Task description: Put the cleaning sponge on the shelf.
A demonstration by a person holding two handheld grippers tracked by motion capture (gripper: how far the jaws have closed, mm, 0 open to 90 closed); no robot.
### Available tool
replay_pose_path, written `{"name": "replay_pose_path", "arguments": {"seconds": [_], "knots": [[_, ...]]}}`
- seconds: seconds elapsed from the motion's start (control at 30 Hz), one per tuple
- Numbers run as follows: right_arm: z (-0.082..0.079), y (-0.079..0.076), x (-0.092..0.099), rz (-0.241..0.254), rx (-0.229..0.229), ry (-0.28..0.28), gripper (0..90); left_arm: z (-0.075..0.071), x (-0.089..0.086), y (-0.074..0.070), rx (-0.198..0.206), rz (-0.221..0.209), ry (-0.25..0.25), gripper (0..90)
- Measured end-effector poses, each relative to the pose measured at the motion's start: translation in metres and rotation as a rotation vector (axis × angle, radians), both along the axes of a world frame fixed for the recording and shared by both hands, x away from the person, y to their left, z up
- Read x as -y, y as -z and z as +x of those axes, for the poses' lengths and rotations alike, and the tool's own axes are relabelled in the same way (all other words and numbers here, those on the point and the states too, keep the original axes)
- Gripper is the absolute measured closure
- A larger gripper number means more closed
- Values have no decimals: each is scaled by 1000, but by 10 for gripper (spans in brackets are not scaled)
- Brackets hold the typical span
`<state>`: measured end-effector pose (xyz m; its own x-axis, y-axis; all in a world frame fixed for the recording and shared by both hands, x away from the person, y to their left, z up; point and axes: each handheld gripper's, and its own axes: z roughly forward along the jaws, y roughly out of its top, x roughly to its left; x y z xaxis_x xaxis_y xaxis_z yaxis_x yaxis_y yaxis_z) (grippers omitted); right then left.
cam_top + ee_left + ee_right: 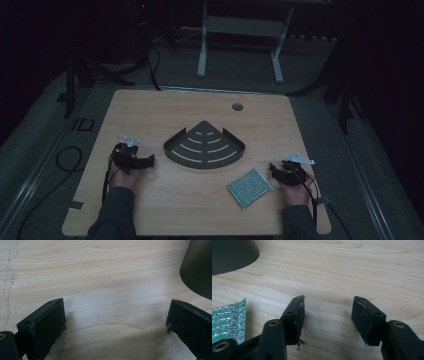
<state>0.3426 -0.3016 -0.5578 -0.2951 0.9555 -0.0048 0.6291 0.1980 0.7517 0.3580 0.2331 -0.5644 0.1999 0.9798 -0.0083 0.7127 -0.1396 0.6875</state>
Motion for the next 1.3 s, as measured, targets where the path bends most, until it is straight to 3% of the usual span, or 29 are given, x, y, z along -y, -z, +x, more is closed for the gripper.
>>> {"name": "replay_pose_path", "arguments": {"seconds": [0.1, 0.13, 0.2, 0.23, 0.27, 0.33, 0.37, 0.4, 0.43, 0.87, 1.0, 1.3], "knots": [[-3, -1, -2, -23, 26, -12, 521, 0, 0, 0, 0, 0, 0, 25], [-5, -4, -2, -29, 55, -28, 559, 0, 0, 0, 0, 0, 0, 25], [-6, -6, -2, -27, 70, -34, 559, 0, 0, 0, 0, 0, 0, 25], [-12, -13, -2, -28, 105, -33, 643, 0, 0, 0, 0, 0, 0, 25], [-12, -13, -2, -28, 105, -33, 643, 0, 0, 0, 0, 0, 0, 25], [-18, -19, -2, -28, 130, -35, 753, 0, 0, 0, 0, 0, 0, 25], [-18, -19, -2, -28, 130, -35, 753, 0, 0, 0, 0, 0, 0, 25], [-23, -24, -2, -21, 152, -46, 865, 0, 0, 0, 0, 0, 0, 25], [-26, -27, -2, -22, 160, -46, 896, 0, 0, 0, 0, 0, 0, 25], [-55, -41, -33, -98, 219, -150, 899, 0, 0, 0, 0, 0, -1, 25], [-60, -41, -41, -115, 215, -180, 899, 0, 0, 0, 0, 0, -1, 25], [-77, -40, -50, -93, 192, -231, 898, 0, 0, 0, 0, 0, -1, 25]]}}
